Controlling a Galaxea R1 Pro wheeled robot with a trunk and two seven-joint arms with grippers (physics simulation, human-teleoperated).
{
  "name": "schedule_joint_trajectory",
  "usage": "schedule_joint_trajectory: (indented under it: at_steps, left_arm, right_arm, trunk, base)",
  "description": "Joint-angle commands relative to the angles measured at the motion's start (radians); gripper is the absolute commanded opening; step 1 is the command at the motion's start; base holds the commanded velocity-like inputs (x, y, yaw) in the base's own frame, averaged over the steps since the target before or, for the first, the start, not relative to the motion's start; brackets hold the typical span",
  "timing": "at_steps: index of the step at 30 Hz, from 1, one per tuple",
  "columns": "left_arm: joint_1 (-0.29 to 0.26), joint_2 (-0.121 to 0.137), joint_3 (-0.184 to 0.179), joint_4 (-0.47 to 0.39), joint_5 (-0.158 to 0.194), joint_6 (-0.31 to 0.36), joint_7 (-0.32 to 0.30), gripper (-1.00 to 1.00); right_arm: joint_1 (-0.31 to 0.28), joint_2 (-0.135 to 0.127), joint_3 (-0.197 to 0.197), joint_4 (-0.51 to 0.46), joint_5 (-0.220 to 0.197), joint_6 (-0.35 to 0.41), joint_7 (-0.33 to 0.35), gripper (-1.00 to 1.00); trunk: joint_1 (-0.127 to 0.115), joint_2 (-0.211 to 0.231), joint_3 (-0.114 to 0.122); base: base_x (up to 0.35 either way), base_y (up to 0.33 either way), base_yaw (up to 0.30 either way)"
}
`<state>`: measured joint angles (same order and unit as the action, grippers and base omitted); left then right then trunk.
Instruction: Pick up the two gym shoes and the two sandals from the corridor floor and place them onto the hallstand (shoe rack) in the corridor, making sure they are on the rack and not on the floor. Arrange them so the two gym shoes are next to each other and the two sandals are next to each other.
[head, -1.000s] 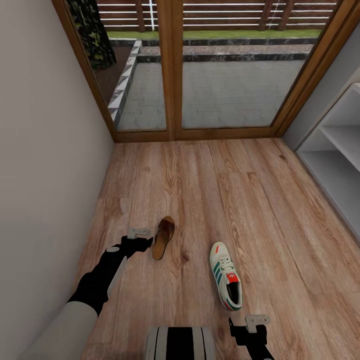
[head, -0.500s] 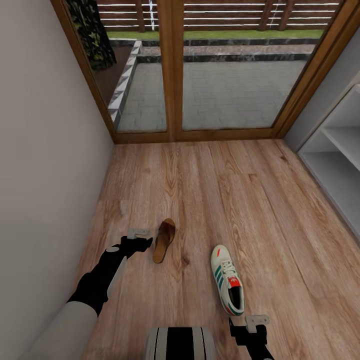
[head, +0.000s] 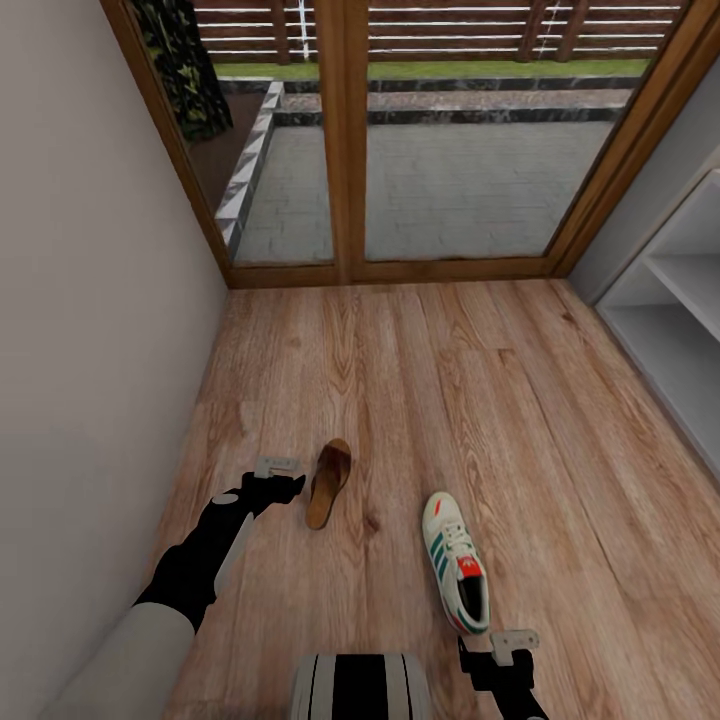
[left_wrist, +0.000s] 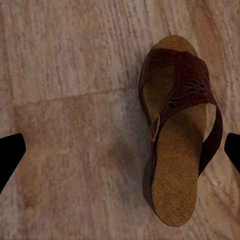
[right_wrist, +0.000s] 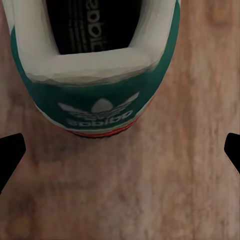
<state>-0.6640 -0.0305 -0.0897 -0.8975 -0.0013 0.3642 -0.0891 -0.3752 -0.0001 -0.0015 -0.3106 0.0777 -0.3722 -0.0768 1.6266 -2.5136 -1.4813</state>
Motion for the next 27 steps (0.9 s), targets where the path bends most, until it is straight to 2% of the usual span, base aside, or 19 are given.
schedule_joint_trajectory:
  at_steps: [1, 7, 27]
  left_arm:
    - [0.000, 0.000, 0.001, -0.001, 0.000, 0.006, -0.003, 1.00]
    - [0.000, -0.001, 0.001, -0.001, 0.000, 0.006, -0.003, 1.00]
    - [0.000, -0.002, 0.001, -0.001, 0.000, 0.006, -0.003, 1.00]
  right_arm:
    - [-0.001, 0.001, 0.000, 0.001, 0.008, -0.002, -0.006, 1.00]
    - [0.000, 0.000, 0.000, 0.000, 0.008, -0.002, -0.006, 1.00]
    - [0.000, 0.001, 0.000, 0.000, 0.008, -0.002, -0.005, 1.00]
  trunk:
    - [0.000, 0.000, -0.001]
    - [0.000, 0.000, -0.001]
    - [0.000, 0.000, -0.001]
  base:
    - [0.134, 0.000, 0.000]
    - [0.145, 0.000, 0.000]
    - [0.028, 0.015, 0.000]
